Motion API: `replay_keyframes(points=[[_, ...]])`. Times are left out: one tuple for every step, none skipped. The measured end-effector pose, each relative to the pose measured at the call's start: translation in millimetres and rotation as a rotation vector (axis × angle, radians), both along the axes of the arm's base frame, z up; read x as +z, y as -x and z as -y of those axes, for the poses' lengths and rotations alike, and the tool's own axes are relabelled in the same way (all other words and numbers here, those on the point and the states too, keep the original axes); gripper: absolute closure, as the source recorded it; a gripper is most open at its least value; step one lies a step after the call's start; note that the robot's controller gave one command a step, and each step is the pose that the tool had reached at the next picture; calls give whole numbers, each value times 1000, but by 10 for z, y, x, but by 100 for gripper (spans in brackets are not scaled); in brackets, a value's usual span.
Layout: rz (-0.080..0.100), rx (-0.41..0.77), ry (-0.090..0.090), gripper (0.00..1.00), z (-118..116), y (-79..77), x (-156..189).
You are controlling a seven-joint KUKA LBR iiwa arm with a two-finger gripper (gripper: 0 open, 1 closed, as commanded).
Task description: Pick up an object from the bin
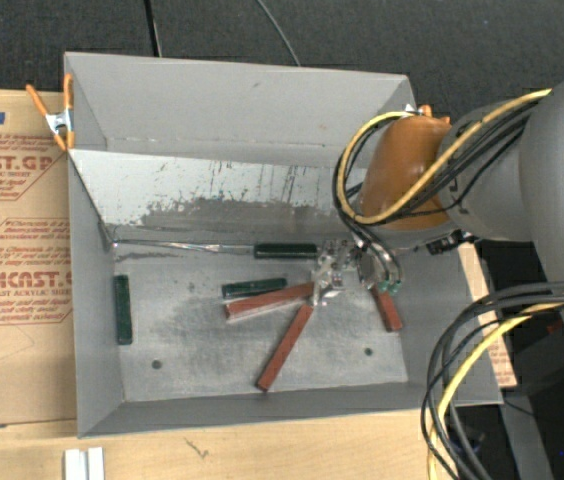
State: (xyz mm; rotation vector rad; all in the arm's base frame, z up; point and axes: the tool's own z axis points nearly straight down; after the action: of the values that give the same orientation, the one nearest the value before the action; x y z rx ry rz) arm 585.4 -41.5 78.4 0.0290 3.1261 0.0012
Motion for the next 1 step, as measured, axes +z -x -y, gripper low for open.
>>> replay_keyframes(points=[[0,0,0,100,0,0,0]])
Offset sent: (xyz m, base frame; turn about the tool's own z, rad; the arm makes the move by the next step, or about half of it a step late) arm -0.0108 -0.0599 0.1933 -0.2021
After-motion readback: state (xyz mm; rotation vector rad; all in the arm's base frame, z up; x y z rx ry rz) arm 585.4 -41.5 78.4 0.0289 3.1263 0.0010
